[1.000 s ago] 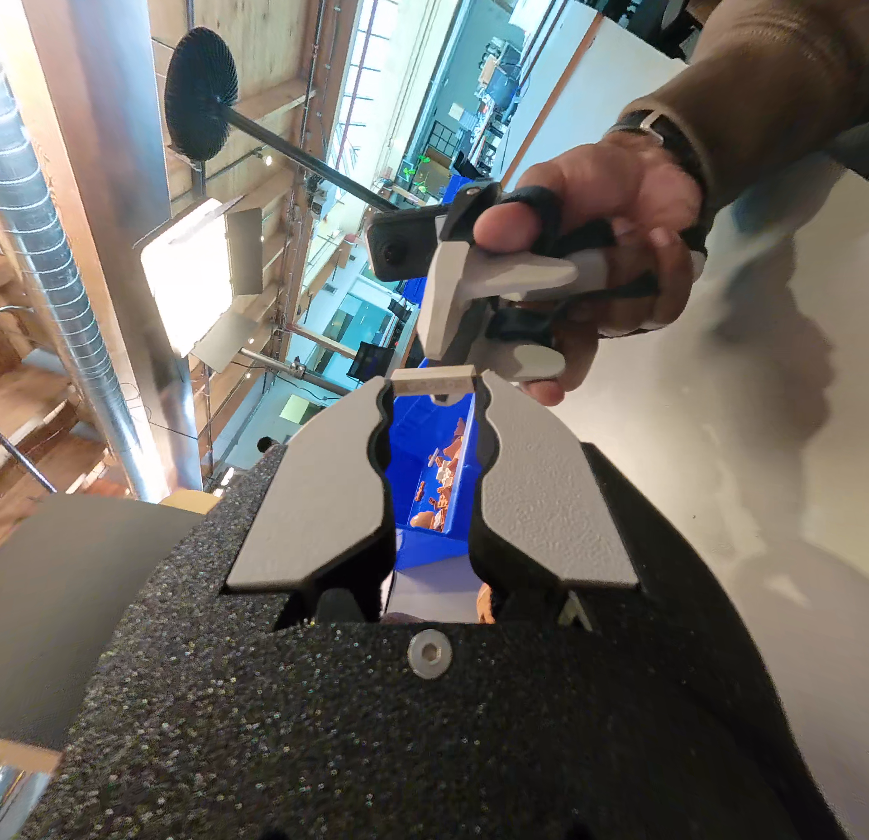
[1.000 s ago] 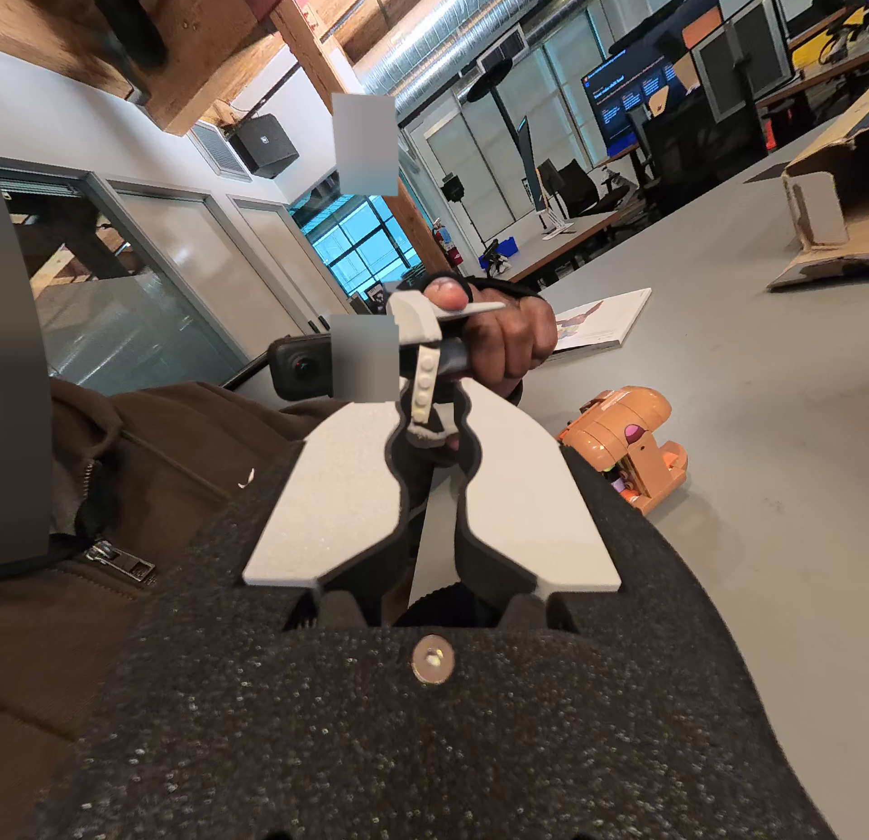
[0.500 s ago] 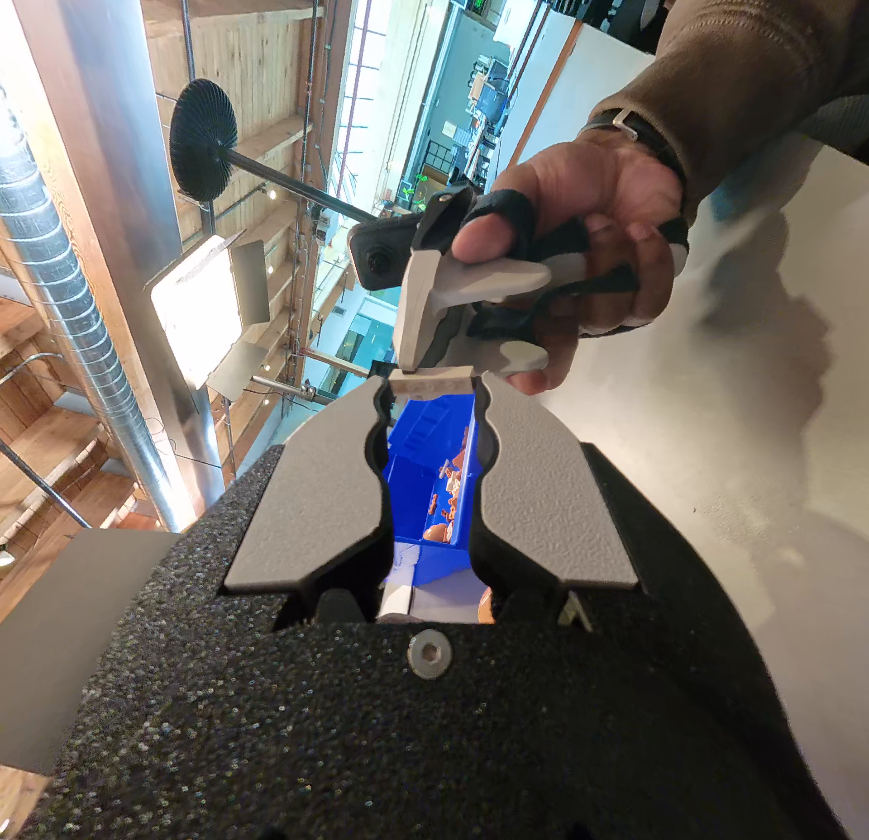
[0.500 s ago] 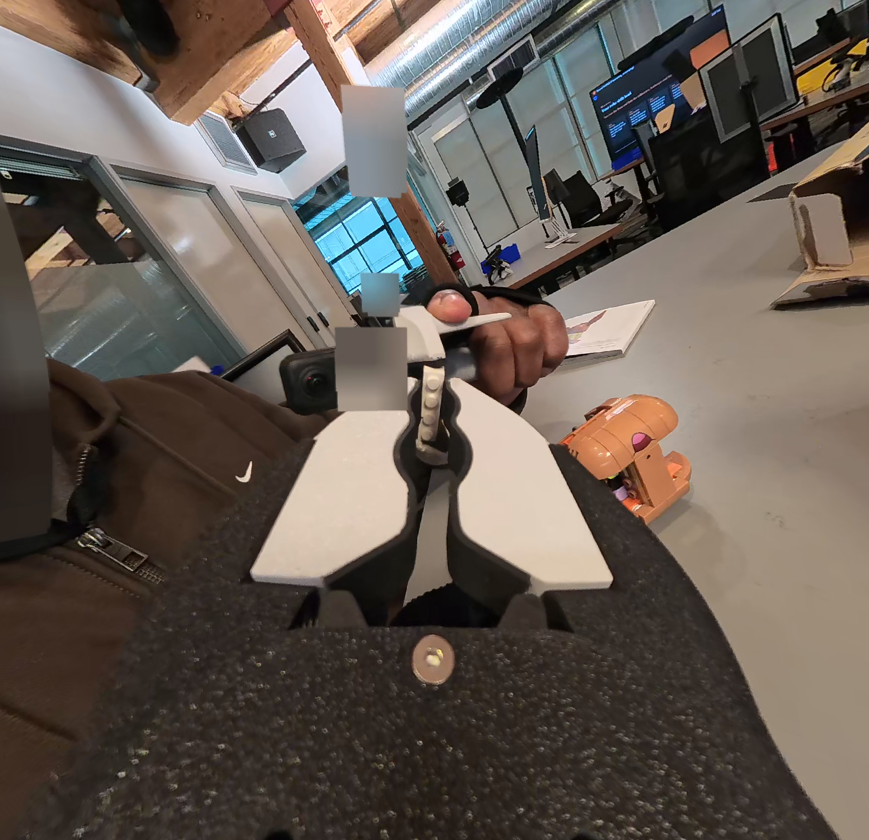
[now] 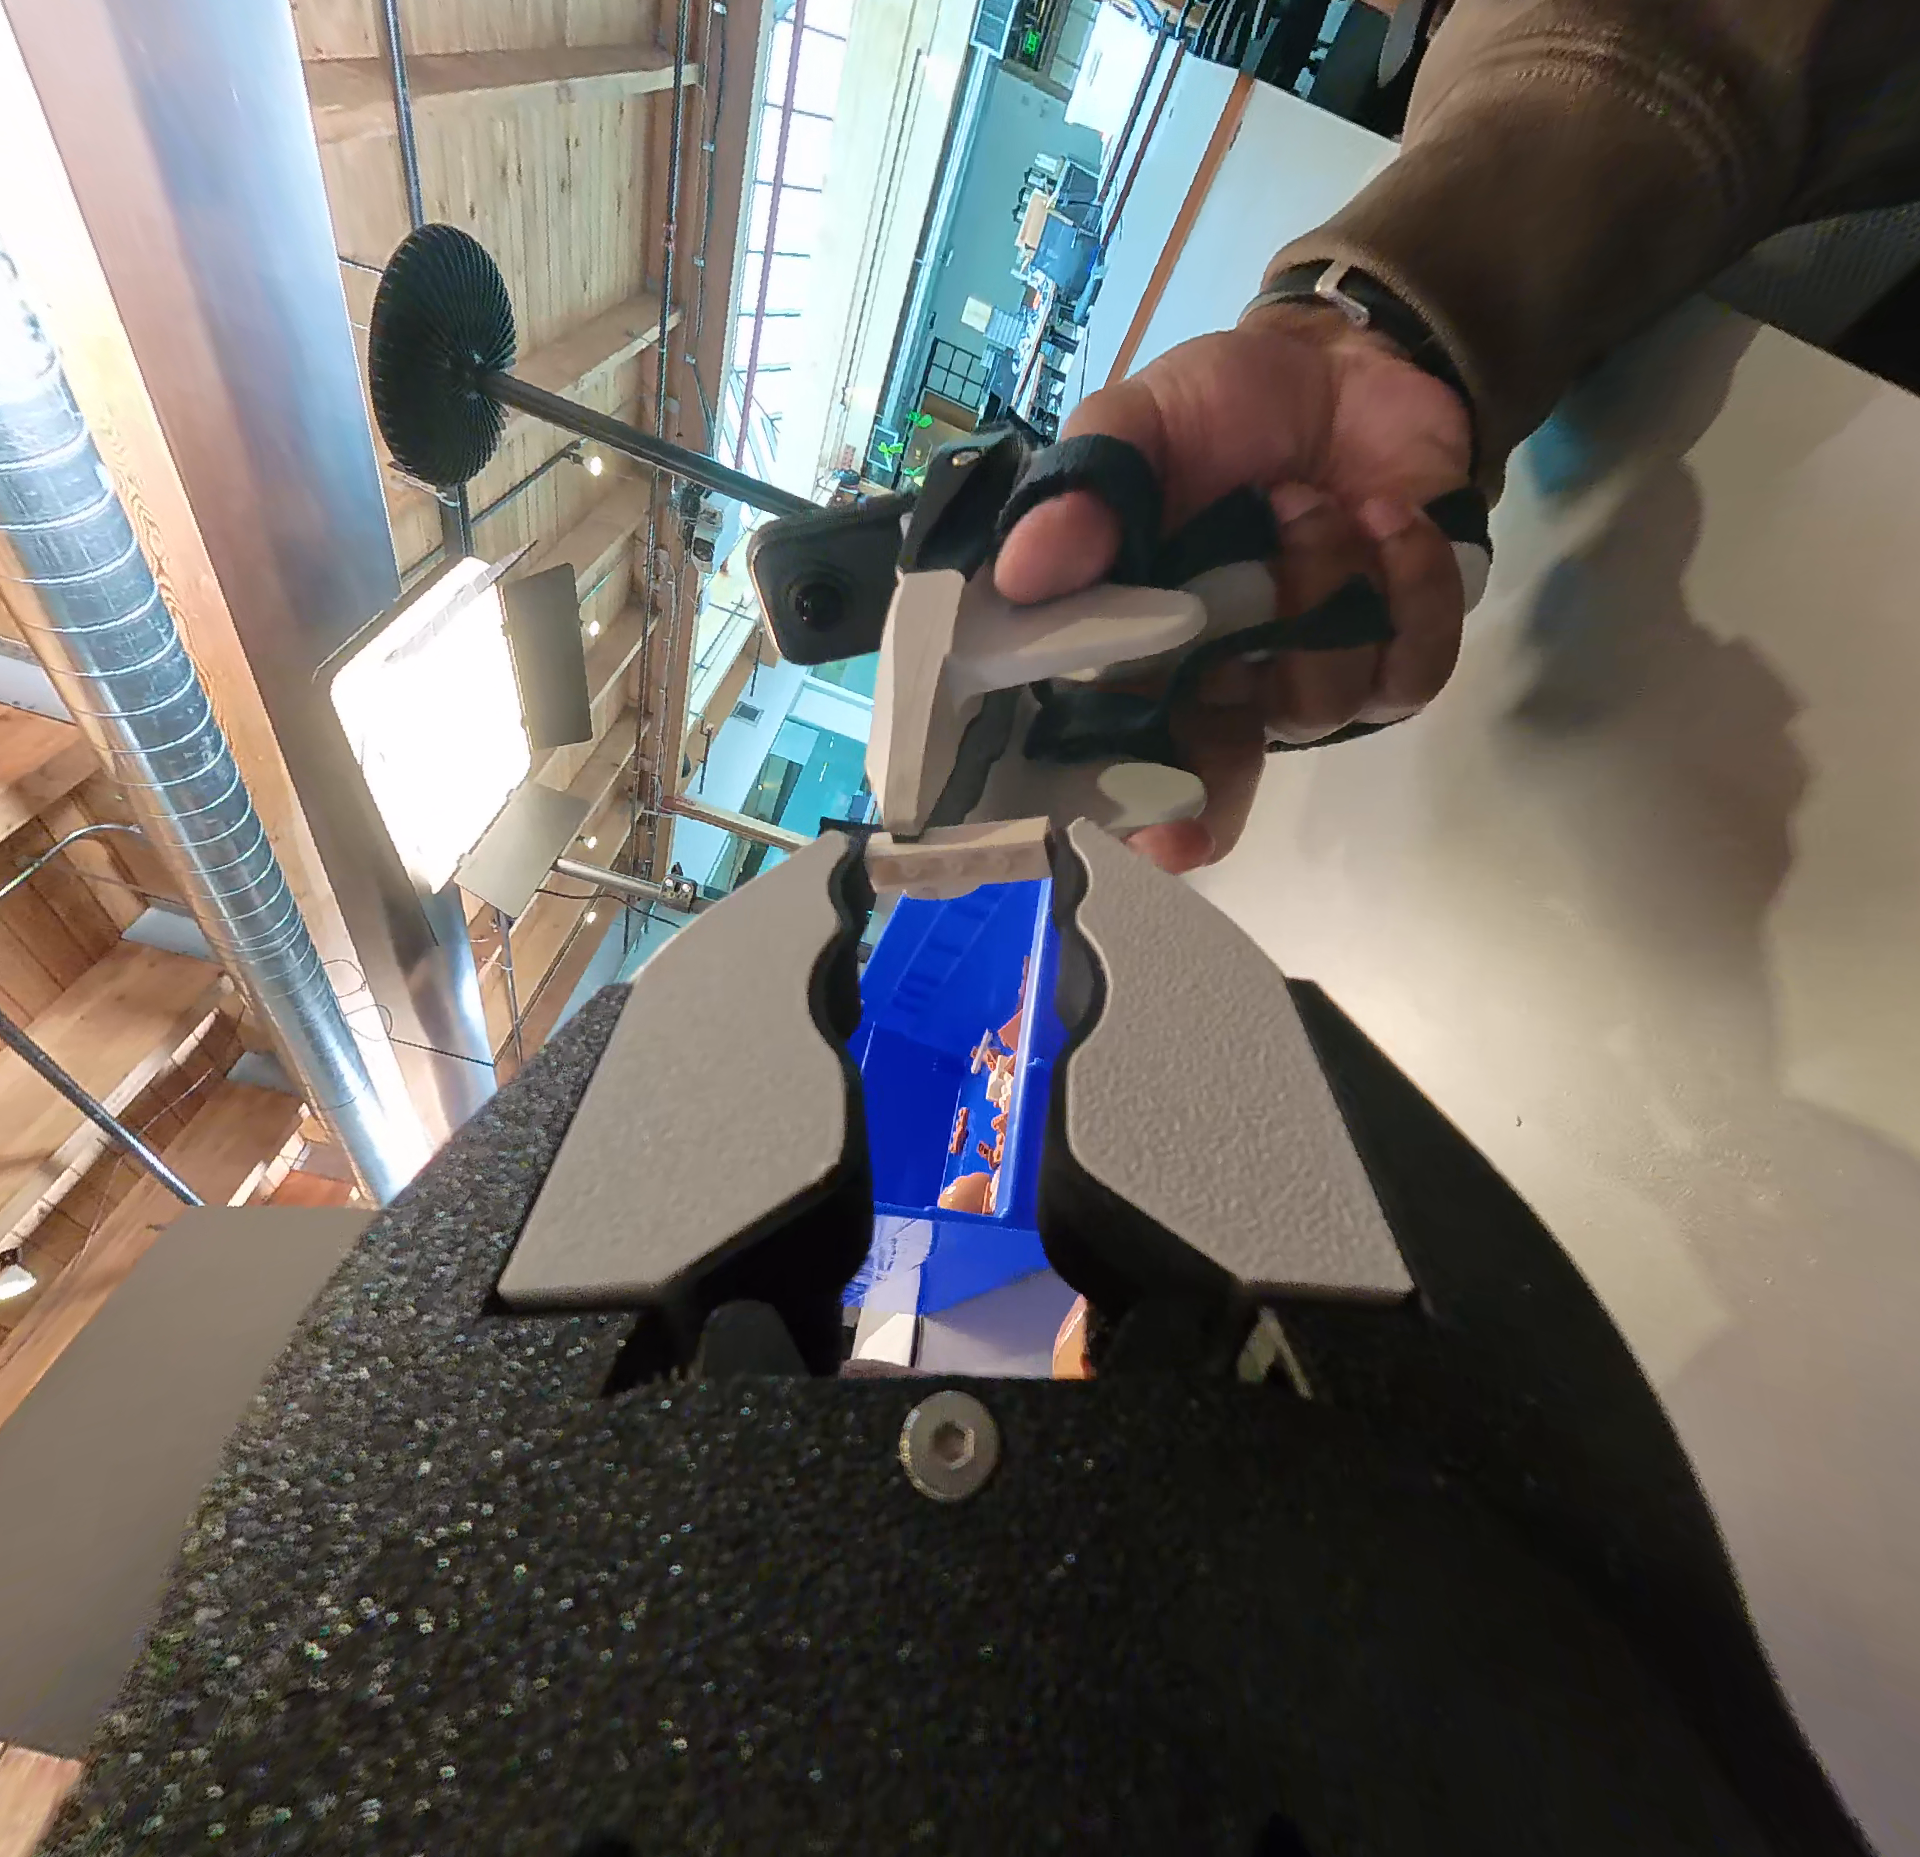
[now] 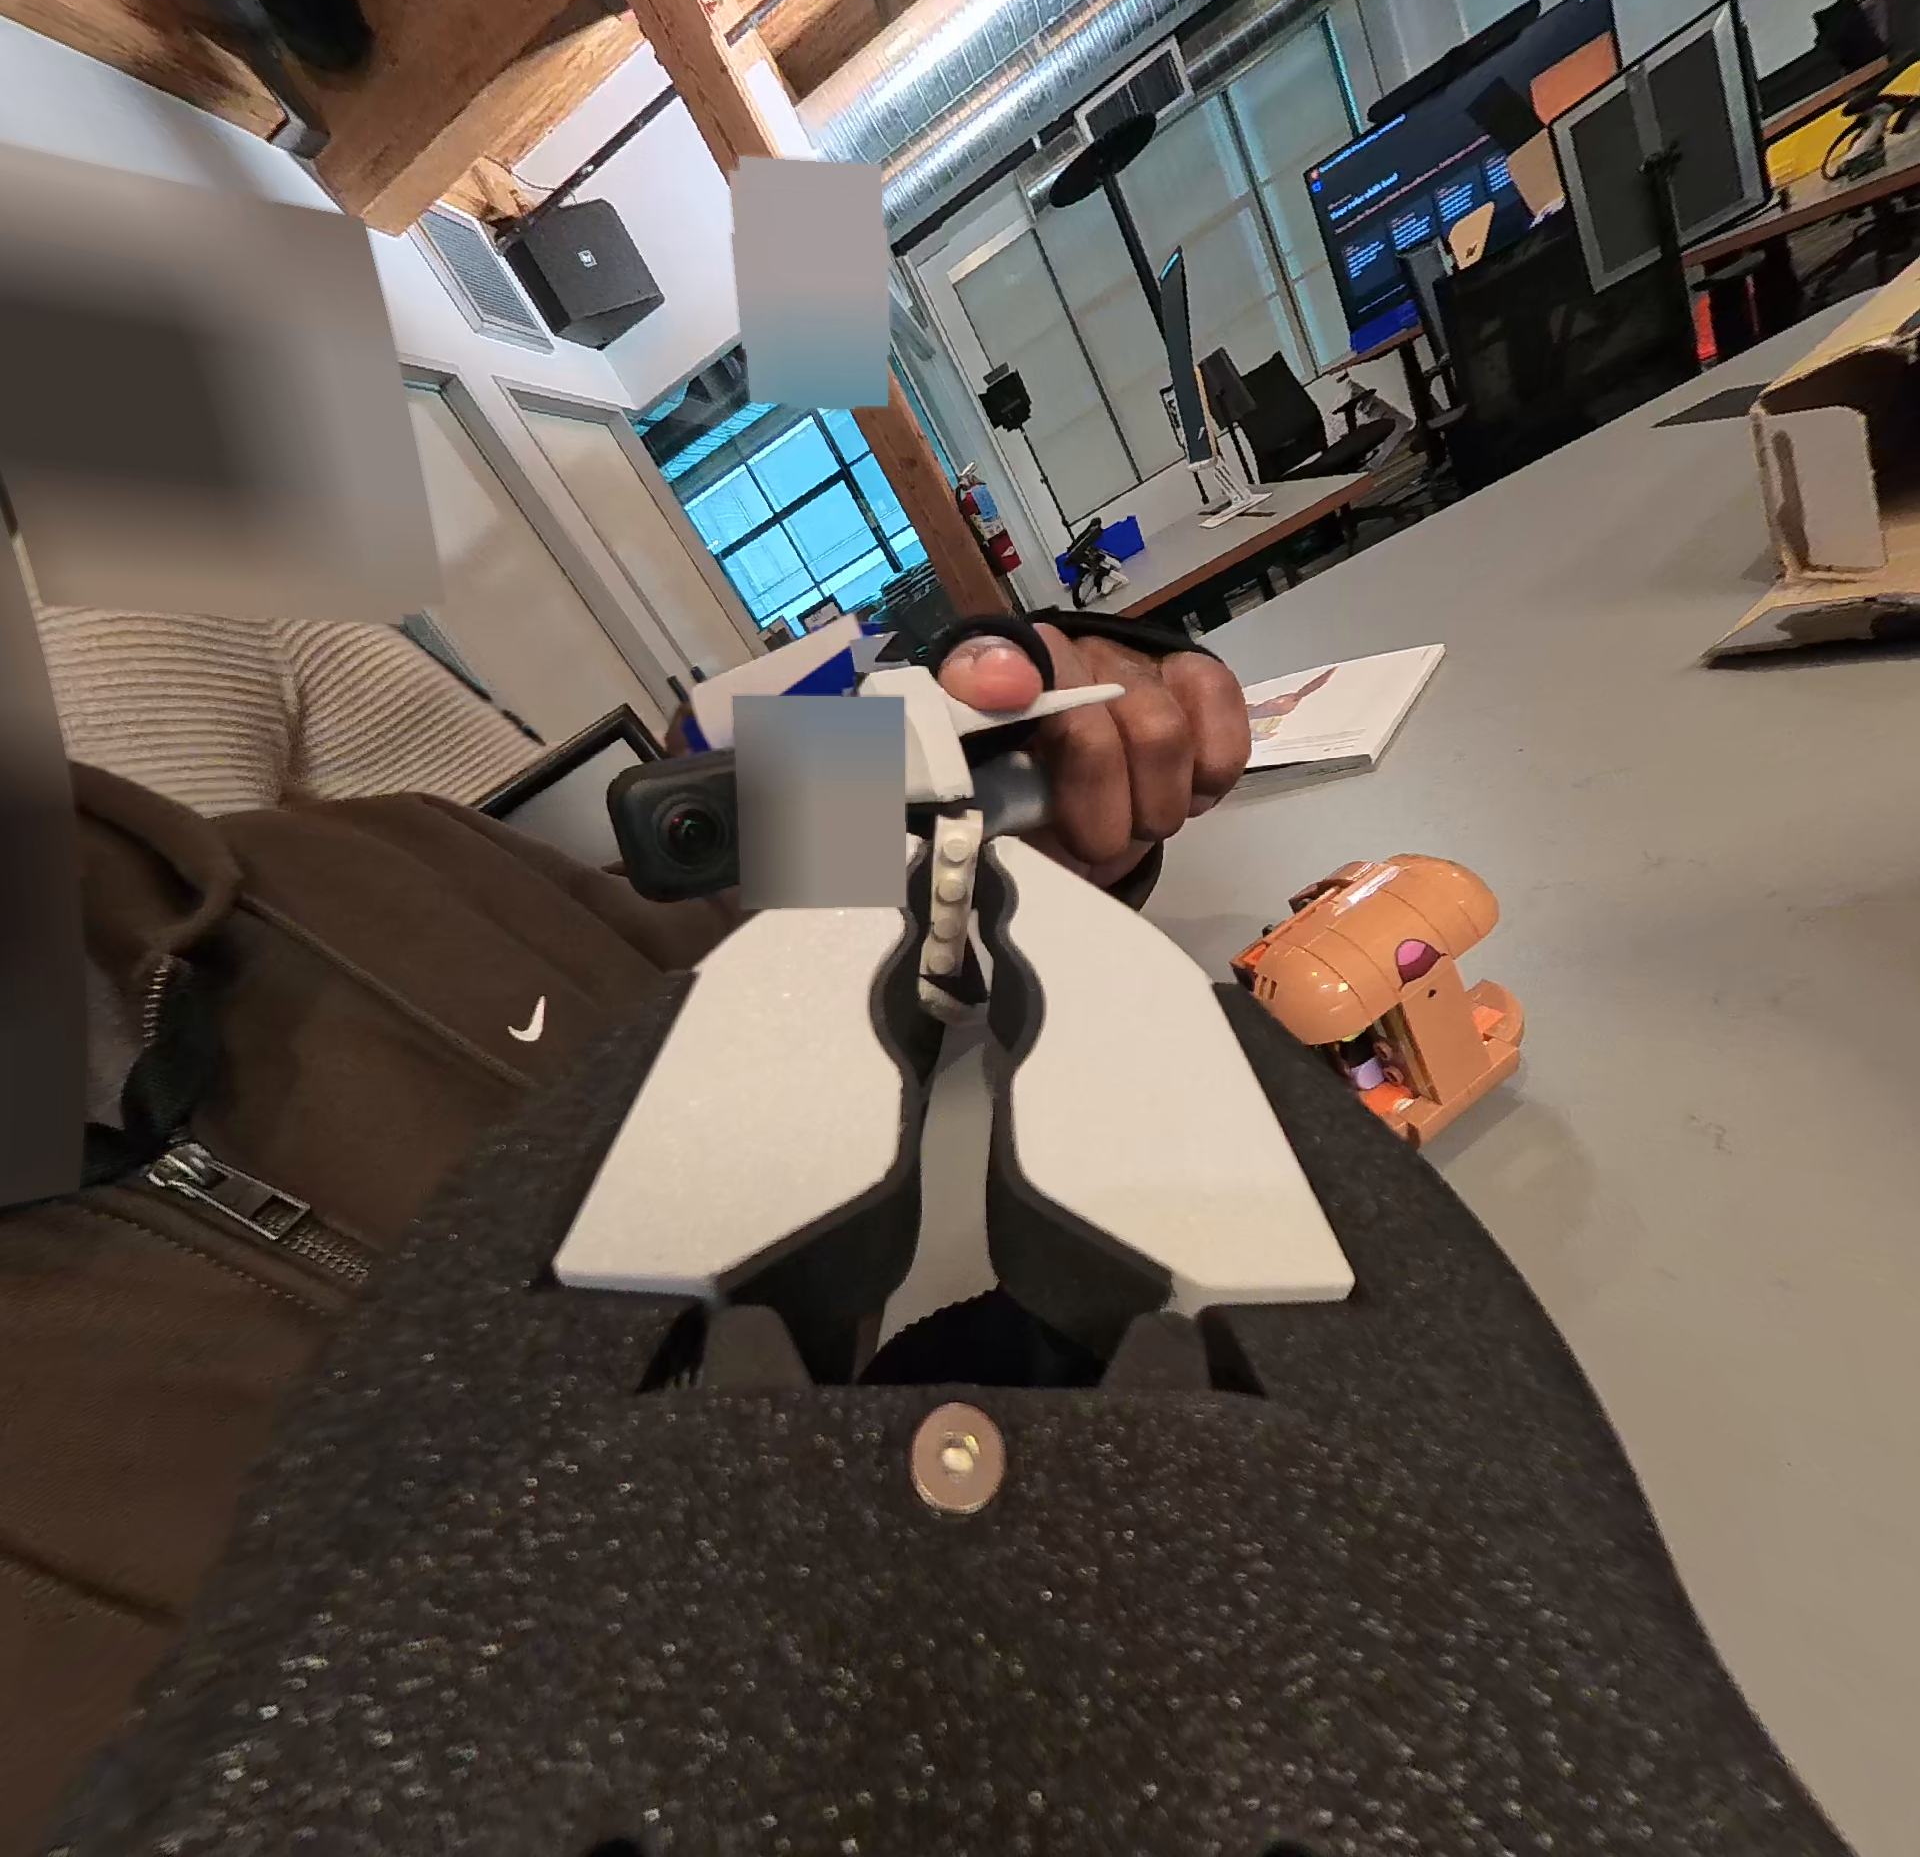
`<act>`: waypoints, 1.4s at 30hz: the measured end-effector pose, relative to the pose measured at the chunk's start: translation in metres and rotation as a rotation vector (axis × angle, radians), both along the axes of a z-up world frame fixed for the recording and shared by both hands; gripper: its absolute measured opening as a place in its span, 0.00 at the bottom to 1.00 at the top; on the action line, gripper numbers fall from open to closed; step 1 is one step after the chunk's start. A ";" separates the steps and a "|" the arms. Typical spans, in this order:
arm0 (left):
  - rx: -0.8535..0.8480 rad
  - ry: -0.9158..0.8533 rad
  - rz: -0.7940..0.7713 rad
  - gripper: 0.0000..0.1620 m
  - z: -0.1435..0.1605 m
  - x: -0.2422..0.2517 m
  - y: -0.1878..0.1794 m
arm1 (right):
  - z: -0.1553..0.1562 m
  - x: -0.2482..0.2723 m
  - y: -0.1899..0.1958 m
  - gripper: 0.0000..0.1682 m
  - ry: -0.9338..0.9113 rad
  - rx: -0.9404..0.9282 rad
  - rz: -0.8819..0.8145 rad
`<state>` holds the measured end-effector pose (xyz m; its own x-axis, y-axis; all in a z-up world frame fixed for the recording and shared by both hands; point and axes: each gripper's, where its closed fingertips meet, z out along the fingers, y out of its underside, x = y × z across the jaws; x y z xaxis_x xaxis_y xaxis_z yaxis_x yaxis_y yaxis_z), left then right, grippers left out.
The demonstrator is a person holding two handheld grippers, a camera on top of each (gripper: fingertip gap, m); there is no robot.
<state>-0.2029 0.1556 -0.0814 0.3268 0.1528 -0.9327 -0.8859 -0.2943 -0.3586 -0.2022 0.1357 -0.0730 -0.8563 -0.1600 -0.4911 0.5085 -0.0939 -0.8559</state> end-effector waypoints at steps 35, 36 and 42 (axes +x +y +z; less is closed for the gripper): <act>0.118 -0.145 0.088 0.20 0.023 -0.024 -0.030 | 0.015 -0.049 0.032 0.04 0.025 0.003 -0.305; 0.111 -0.152 0.101 0.20 0.021 -0.027 -0.029 | 0.020 -0.060 0.034 0.04 0.042 0.033 -0.353; 0.100 -0.176 0.133 0.20 0.015 -0.035 -0.030 | 0.032 -0.186 0.077 0.14 -0.069 0.204 -0.747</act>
